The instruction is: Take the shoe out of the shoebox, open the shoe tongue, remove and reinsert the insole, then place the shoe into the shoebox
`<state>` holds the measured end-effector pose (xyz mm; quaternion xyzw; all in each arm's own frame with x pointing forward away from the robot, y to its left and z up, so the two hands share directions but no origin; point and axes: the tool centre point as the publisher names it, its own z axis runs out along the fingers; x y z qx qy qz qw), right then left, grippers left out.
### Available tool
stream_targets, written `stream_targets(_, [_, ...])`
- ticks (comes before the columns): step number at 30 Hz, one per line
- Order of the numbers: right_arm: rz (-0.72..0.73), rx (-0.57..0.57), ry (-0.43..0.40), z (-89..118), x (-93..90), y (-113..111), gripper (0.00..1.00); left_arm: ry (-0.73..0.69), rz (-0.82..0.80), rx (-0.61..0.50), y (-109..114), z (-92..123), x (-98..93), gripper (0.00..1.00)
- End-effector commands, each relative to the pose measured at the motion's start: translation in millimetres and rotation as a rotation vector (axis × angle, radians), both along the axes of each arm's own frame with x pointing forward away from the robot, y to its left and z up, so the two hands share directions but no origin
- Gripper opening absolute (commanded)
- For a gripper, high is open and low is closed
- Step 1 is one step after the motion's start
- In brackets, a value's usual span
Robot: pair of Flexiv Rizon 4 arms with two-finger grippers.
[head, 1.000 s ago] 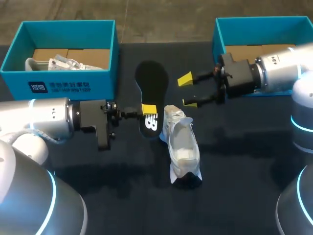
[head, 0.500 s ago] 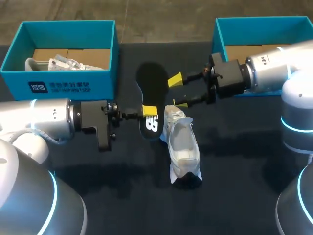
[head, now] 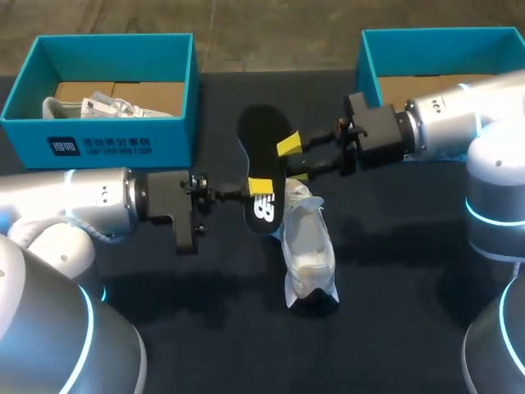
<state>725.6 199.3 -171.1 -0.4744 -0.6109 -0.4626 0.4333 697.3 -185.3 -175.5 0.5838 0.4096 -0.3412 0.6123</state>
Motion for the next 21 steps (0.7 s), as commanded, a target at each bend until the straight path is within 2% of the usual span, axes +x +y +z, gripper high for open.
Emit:
stream_targets(1, [0.008, 0.000, 0.001, -1, 0.7, 8, 0.58, -0.004, 0.004, -0.003, -6, -3, 1.4, 0.00])
stream_targets(4, [0.012, 0.007, 0.005, -1, -1.8, 11, 0.50, -0.004, 0.004, -0.003, -6, -3, 1.4, 0.00])
stream_targets(16, [0.014, 0.016, 0.038, 0, -6.1, 19, 0.42, -0.004, 0.004, -0.003, -6, -3, 1.4, 0.00])
stream_targets(21, [0.000, 0.024, 0.046, 1, -7.7, 20, 0.35, -0.004, 0.004, -0.003, -6, -3, 1.4, 0.00])
